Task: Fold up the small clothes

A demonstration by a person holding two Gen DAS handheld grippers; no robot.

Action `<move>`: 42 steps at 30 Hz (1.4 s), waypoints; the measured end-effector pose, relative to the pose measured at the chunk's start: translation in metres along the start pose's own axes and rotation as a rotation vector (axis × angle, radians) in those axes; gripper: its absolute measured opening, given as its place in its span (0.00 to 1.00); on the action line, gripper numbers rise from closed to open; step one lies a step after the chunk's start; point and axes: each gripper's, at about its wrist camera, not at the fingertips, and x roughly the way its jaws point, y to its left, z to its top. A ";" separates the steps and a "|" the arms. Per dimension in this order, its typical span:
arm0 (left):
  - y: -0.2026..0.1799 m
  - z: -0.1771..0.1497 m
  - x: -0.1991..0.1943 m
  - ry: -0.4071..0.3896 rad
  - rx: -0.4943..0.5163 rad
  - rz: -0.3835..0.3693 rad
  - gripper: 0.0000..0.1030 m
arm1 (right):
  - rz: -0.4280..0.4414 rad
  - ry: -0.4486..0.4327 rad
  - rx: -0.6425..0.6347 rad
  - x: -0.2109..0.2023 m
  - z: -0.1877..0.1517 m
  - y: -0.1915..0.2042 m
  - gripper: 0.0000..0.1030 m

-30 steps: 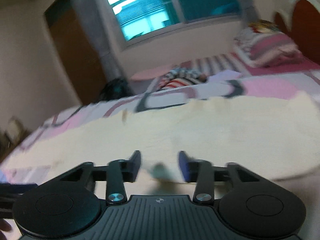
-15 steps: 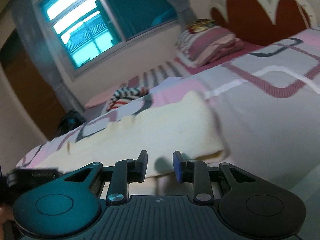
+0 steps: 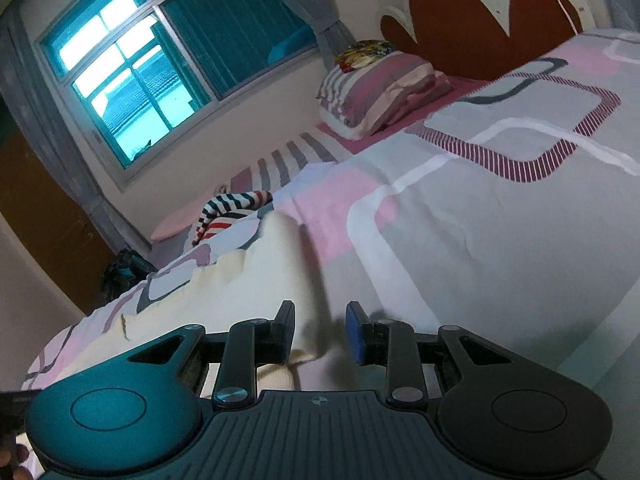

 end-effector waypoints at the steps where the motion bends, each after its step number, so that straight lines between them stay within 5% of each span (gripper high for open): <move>1: 0.003 0.001 -0.001 -0.005 0.002 0.006 0.03 | -0.002 0.001 0.005 0.001 0.000 -0.001 0.28; 21: 0.020 -0.002 0.001 -0.008 0.068 0.095 0.04 | 0.038 0.084 -0.065 0.016 -0.008 0.006 0.28; 23: 0.021 -0.004 0.003 0.003 0.077 0.107 0.11 | 0.000 0.118 -0.142 0.025 -0.011 0.012 0.21; 25: 0.019 -0.003 0.001 -0.014 0.106 0.161 0.38 | -0.009 0.117 -0.183 0.024 -0.010 0.016 0.20; 27: 0.013 -0.003 -0.010 -0.075 0.148 0.262 0.53 | -0.004 0.072 -0.174 0.017 -0.004 0.015 0.19; 31: -0.015 -0.001 -0.018 -0.122 0.224 0.179 0.52 | 0.053 0.054 -0.191 0.026 0.005 0.029 0.19; 33: -0.041 -0.002 -0.004 -0.098 0.296 0.140 0.53 | 0.099 0.068 -0.230 0.043 0.006 0.050 0.19; 38: -0.066 -0.004 0.030 -0.028 0.281 0.069 0.54 | 0.209 0.127 -0.390 0.092 -0.009 0.103 0.19; 40: -0.063 -0.005 0.038 -0.027 0.295 0.101 0.54 | 0.225 0.149 -0.450 0.105 -0.012 0.109 0.19; 42: -0.048 -0.005 0.041 -0.033 0.283 0.157 0.57 | 0.154 0.125 -0.446 0.114 -0.002 0.096 0.19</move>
